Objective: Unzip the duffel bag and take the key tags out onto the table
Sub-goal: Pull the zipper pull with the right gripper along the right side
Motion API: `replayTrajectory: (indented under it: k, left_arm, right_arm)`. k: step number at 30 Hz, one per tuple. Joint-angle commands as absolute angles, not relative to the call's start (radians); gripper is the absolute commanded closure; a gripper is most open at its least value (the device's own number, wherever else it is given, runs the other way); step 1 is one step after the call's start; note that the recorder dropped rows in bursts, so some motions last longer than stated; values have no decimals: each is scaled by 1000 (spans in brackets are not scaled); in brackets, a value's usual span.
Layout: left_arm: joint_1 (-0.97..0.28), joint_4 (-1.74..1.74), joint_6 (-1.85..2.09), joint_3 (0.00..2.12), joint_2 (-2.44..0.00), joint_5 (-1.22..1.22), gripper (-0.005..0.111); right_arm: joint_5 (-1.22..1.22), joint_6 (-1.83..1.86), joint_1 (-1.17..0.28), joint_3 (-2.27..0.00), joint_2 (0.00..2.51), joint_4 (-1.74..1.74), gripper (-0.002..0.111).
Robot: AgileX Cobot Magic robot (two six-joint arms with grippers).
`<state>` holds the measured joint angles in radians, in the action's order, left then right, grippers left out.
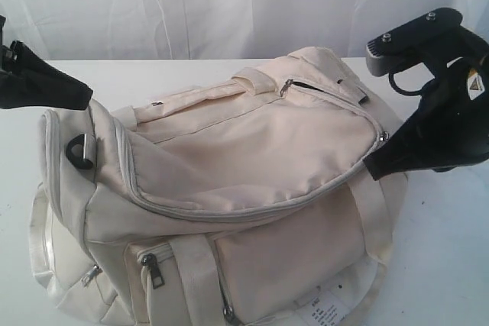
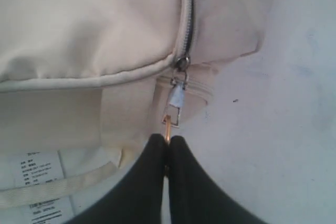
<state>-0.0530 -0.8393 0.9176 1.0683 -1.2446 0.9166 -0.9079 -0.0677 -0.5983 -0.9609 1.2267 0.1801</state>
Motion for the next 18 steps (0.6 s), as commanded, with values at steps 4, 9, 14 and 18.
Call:
replayTrajectory:
  k: [4,9,14,18]
  left_arm:
    - [-54,-859,921,1059,-1234,937,107]
    - [-54,-859,921,1059,-1234,937,107]
    - [-54,-859,921,1059,-1234,937,107]
    - [-54,-859,921,1059,-1234,939,107]
  right_arm:
    - [-902,-20,-598,-905,1207,75,108]
    - [-876,16,-598,-884,1207,8,108]
    - [-863,51,-598,-846,1207,-47,108]
    - [-842,102,-598,-818,1207,-133,108]
